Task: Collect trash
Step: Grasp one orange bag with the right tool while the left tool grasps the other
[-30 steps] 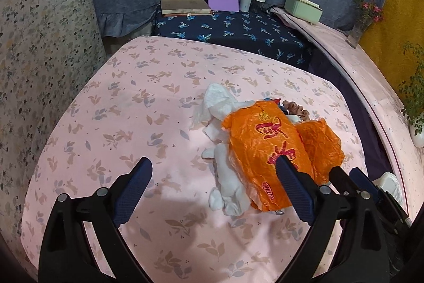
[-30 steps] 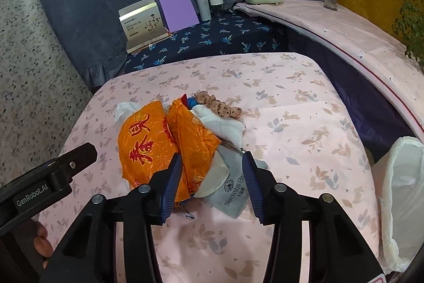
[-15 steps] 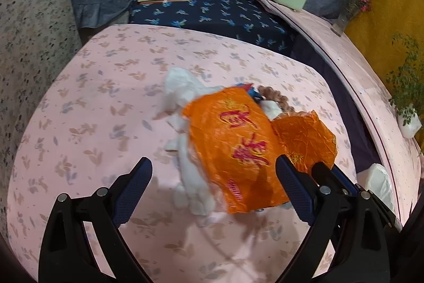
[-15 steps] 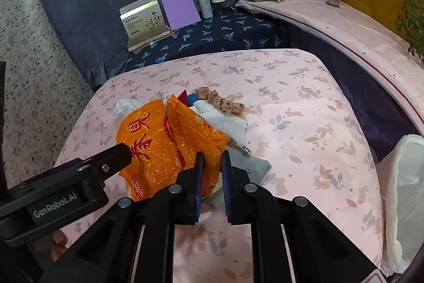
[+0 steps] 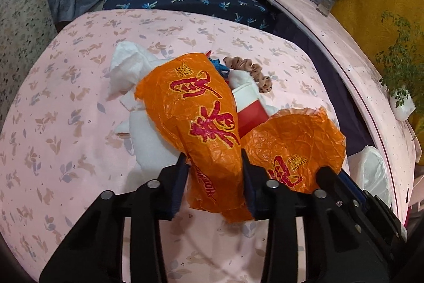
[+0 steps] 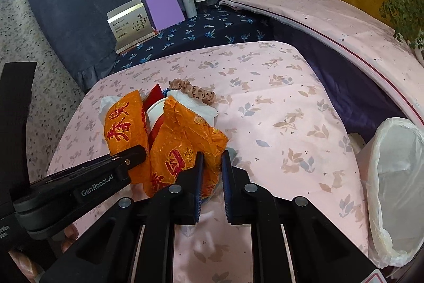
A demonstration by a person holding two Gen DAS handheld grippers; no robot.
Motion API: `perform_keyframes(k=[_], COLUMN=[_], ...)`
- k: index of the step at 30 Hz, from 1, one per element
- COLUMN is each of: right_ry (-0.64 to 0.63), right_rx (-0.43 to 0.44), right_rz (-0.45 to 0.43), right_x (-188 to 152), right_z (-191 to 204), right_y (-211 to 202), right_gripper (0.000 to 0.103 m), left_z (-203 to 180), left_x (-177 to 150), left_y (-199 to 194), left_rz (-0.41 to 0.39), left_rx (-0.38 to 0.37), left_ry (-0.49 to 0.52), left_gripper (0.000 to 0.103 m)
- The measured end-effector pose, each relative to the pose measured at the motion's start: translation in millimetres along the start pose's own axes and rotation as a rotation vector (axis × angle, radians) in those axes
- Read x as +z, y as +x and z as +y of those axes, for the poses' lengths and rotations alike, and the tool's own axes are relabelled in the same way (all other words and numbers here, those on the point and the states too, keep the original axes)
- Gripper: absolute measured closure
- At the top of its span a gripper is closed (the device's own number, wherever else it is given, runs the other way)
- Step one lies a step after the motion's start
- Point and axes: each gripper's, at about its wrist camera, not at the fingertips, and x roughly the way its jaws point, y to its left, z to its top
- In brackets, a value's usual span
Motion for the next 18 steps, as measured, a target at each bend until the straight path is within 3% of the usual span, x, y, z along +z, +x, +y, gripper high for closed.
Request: perform_keyframes(k=[6,18], right_ry=[0.002,0.062], right_rx=[0.008,-0.033], right_rz=[-0.044,-0.156], right_x=[2,5], right_z=[0,-35], right_y=[-20,-78], right_gripper=[0.091,0.091], left_z=[-14,-65], left_x=[-1,-11], left_y=[-26,-73], left_rz=[-0.044,-0.116], left_rx=[-0.016,-0.059], left_ry=[0.023,0.116], left_gripper=[0.078,0.079])
